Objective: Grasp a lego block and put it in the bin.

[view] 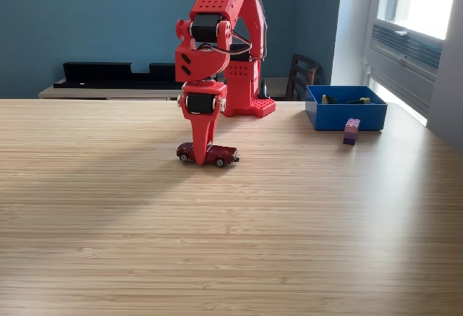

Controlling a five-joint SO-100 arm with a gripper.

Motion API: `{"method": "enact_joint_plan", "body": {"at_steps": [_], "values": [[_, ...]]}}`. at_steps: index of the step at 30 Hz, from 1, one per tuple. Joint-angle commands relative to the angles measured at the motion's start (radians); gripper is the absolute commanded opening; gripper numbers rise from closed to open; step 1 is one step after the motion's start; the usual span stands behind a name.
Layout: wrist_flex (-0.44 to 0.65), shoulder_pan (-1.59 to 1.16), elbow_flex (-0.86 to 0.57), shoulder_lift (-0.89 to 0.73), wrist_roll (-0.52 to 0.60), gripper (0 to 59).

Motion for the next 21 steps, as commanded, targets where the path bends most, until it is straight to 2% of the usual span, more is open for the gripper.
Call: {"method": "enact_joint_plan", "body": {"at_steps": [1, 7, 11, 15, 21], "values": [[0.147, -0.015, -0.219, 0.072, 0.052, 0.0], [0.486, -0.094, -0.551, 0.074, 0.100, 0.0], [0.649, -0.225, -0.715, 0.074, 0.126, 0.0], [0.732, -0.442, -0.779, 0.074, 0.166, 0.0], [0.772, -0.830, -0.781, 0.074, 0.193, 0.0]]}}
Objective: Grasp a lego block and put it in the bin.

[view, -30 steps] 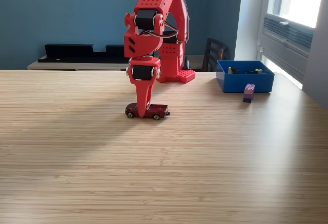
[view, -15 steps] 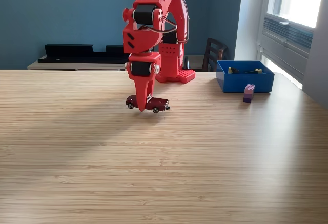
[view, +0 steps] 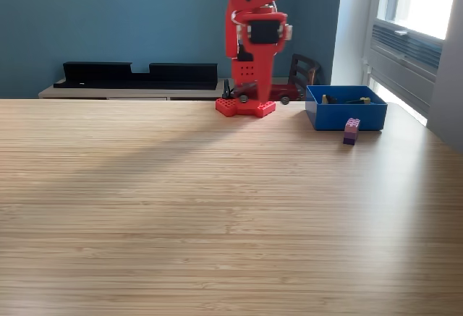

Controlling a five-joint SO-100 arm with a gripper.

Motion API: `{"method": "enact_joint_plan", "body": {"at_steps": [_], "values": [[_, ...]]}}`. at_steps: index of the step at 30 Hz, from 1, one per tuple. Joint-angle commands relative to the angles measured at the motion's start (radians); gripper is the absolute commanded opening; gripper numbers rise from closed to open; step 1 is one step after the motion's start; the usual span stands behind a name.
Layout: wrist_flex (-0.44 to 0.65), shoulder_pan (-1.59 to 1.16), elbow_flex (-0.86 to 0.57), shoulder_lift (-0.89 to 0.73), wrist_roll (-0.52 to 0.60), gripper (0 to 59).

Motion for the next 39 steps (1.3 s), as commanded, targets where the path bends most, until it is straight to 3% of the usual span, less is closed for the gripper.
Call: {"method": "enact_joint_plan", "body": {"at_steps": [1, 17, 36, 37, 39], "values": [[0.044, -0.354, -0.091, 0.074, 0.011, 0.0], [0.057, -1.097, -0.005, 0.074, -0.008, 0.0], [0.054, -1.158, 0.169, 0.074, -0.066, 0.1], [0.054, -1.161, 0.173, 0.074, -0.072, 0.7], [0.054, -1.167, 0.181, 0.074, -0.084, 7.4]]}}
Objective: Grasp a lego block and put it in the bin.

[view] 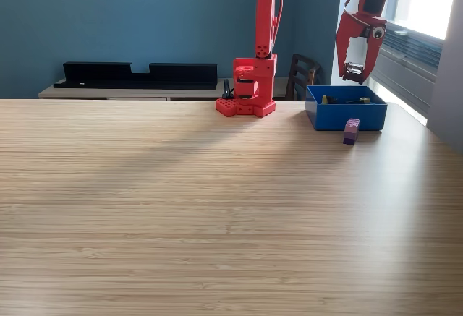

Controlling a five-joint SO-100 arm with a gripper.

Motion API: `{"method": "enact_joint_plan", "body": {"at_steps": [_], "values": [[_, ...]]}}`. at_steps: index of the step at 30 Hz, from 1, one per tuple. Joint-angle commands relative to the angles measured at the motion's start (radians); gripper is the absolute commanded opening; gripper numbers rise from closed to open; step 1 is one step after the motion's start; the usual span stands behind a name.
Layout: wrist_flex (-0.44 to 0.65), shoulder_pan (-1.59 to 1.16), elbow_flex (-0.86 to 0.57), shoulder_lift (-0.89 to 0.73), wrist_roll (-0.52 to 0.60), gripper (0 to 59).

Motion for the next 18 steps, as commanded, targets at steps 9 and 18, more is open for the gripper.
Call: {"method": "enact_joint_plan", "body": {"at_steps": [9, 18], "values": [[0.025, -0.028, 0.009, 0.074, -0.043, 15.5], [0.025, -0.025, 0.026, 0.074, -0.067, 24.7]]}}
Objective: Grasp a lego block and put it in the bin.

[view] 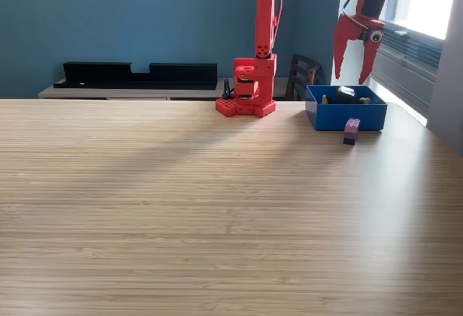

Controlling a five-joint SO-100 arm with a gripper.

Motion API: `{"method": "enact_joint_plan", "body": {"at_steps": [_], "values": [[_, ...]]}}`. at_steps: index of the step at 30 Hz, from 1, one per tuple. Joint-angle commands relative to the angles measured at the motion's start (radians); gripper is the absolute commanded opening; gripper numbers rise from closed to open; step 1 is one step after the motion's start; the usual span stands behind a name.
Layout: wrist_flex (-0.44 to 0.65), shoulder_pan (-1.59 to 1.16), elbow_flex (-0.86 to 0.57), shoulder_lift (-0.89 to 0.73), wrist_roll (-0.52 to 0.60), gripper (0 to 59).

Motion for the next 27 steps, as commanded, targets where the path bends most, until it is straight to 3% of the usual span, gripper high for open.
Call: {"method": "enact_joint_plan", "body": {"at_steps": [1, 8, 14, 27], "values": [[0.025, -0.009, -0.011, 0.074, -0.011, 24.7], [0.025, 0.046, -0.043, 0.074, 0.003, 20.4], [0.025, 0.219, -0.126, 0.074, 0.092, 0.1], [0.025, 0.876, -0.181, 0.074, 0.215, 0.1]]}}
